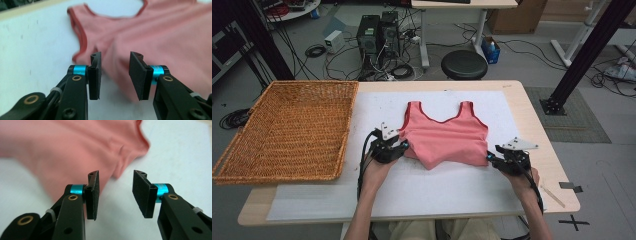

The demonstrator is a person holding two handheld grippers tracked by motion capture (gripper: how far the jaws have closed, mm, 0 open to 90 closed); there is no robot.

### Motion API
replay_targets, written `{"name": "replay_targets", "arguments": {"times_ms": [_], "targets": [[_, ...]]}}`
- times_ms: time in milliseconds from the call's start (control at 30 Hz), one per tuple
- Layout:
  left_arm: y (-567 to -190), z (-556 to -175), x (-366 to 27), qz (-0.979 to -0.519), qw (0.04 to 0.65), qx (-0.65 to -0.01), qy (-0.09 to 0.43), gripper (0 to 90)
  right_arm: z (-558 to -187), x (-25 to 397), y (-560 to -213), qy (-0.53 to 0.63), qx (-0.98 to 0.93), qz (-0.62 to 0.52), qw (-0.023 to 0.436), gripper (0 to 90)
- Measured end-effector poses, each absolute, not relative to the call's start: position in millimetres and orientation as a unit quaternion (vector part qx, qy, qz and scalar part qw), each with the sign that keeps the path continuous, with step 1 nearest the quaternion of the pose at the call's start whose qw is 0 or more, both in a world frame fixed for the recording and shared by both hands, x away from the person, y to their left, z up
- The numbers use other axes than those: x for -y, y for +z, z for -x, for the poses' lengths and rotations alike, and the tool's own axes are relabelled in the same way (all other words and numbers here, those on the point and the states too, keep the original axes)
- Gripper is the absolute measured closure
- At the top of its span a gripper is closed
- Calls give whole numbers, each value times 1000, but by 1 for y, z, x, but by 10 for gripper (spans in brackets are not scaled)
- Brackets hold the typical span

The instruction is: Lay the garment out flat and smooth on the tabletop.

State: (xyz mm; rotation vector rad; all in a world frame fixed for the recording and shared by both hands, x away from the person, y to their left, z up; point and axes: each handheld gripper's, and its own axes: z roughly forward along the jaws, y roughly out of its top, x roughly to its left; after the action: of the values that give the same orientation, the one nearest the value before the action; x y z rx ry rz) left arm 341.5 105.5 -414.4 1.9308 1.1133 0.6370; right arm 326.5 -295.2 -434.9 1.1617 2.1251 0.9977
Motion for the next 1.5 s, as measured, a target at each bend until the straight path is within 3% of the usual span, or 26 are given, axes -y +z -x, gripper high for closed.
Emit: {"name": "replay_targets", "arguments": {"times_ms": [133, 233, 333, 433, 500, 767, 900, 967, 1033, 1067, 1167, 1267, 1300, 1367, 1400, 1433, 1500], "targets": [[-422, -338, -102, -760, 431, -438, 212, 622, -322, 288, -441, 366, -797, -412, 245, 554], [-426, -345, -87, -771, 428, -425, 203, 568, -333, 277, -445, 369, -806, -396, 239, 540], [-432, -353, -75, -794, 402, -407, 204, 583, -343, 266, -449, 366, -815, -389, 223, 625], [-439, -359, -71, -806, 387, -395, 209, 823, -347, 262, -450, 368, -824, -375, 212, 848], [-437, -358, -76, -804, 393, -398, 203, 882, -346, 264, -449, 371, -822, -378, 208, 900], [-402, -322, -100, -782, 460, -378, 184, 886, -310, 299, -428, 422, -790, -391, 210, 900], [-403, -316, -105, -790, 441, -378, 195, 884, -298, 309, -429, 419, -790, -394, 212, 900], [-410, -319, -107, -790, 437, -385, 191, 860, -300, 309, -433, 419, -788, -399, 212, 771], [-415, -321, -106, -780, 444, -400, 188, 686, -308, 306, -435, 423, -788, -401, 198, 615], [-417, -322, -104, -776, 449, -404, 182, 618, -312, 303, -435, 421, -791, -399, 194, 589], [-423, -328, -95, -768, 454, -418, 170, 537, -329, 289, -436, 401, -799, -402, 199, 536], [-432, -338, -83, -785, 413, -423, 187, 529, -348, 274, -442, 382, -812, -398, 191, 563], [-436, -342, -80, -793, 401, -419, 186, 541, -354, 269, -446, 374, -820, -392, 186, 610], [-442, -345, -77, -806, 390, -405, 184, 722, -357, 263, -450, 378, -828, -377, 174, 826], [-442, -344, -77, -806, 392, -404, 183, 792, -355, 262, -449, 370, -832, -370, 183, 893], [-440, -341, -78, -803, 400, -402, 184, 868, -352, 261, -447, 363, -834, -368, 193, 899], [-432, -334, -83, -797, 418, -397, 183, 876, -343, 267, -443, 387, -824, -371, 182, 900]]}}
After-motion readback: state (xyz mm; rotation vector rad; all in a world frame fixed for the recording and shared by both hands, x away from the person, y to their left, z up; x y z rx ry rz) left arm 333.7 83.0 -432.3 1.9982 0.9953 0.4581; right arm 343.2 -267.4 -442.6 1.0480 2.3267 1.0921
